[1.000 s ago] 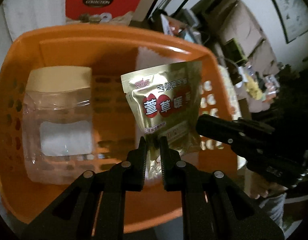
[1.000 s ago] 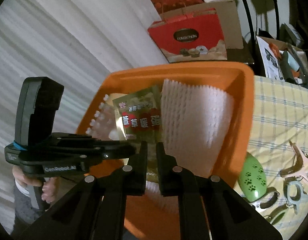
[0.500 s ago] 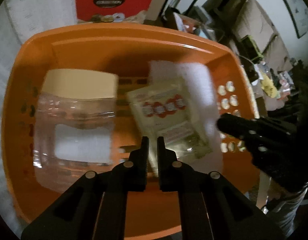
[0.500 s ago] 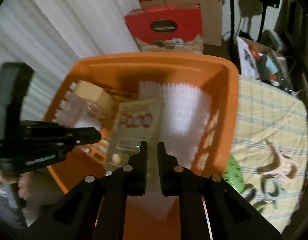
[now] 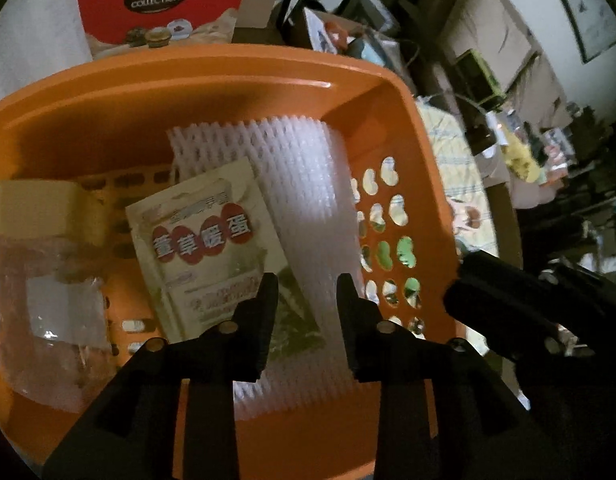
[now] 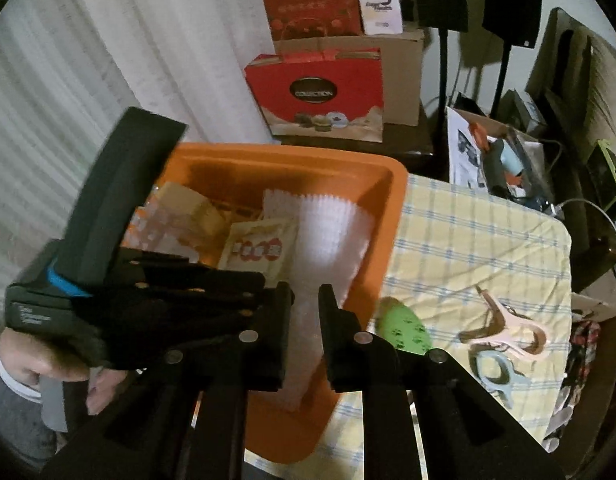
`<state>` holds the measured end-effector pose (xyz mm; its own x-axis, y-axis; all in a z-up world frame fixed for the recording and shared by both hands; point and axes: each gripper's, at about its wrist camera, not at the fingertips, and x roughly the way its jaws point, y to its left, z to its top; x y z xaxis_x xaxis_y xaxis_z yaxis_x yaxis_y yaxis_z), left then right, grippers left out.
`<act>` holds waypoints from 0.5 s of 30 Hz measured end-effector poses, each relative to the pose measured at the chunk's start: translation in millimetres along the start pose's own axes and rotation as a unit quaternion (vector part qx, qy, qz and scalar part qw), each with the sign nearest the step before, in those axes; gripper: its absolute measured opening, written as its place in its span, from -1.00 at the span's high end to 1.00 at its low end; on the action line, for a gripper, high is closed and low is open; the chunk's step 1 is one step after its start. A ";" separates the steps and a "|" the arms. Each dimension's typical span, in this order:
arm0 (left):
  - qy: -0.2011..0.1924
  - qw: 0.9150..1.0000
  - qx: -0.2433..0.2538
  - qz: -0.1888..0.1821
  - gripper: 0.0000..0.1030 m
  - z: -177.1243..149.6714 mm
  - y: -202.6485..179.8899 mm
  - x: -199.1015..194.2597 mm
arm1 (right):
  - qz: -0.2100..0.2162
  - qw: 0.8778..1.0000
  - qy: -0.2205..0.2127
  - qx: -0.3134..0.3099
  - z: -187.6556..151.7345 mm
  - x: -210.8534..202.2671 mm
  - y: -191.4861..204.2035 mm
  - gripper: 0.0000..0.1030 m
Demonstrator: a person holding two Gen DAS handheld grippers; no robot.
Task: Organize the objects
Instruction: 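Open the left gripper to drop the gold pouch into the basket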
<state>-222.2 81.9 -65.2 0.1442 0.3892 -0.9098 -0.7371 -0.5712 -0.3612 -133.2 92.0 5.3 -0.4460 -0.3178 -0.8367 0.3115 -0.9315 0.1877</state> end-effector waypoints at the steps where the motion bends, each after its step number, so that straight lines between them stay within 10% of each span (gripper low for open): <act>1: 0.002 1.000 0.004 0.017 0.46 1.4 -3.7 4.6 | -0.001 1.000 0.000 0.001 -0.6 0.8 -1.9 0.71; 15: 0.003 0.988 0.051 0.148 0.45 -16.3 1.5 1.1 | -0.010 1.000 0.003 -0.018 -11.2 4.4 5.0 0.71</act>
<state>-212.4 69.7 -70.1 -0.0838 0.2107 -0.9739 -0.8097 -0.5841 -0.0567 -124.2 88.0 -3.2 -0.4469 -0.2980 -0.8435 0.3325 -0.9307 0.1527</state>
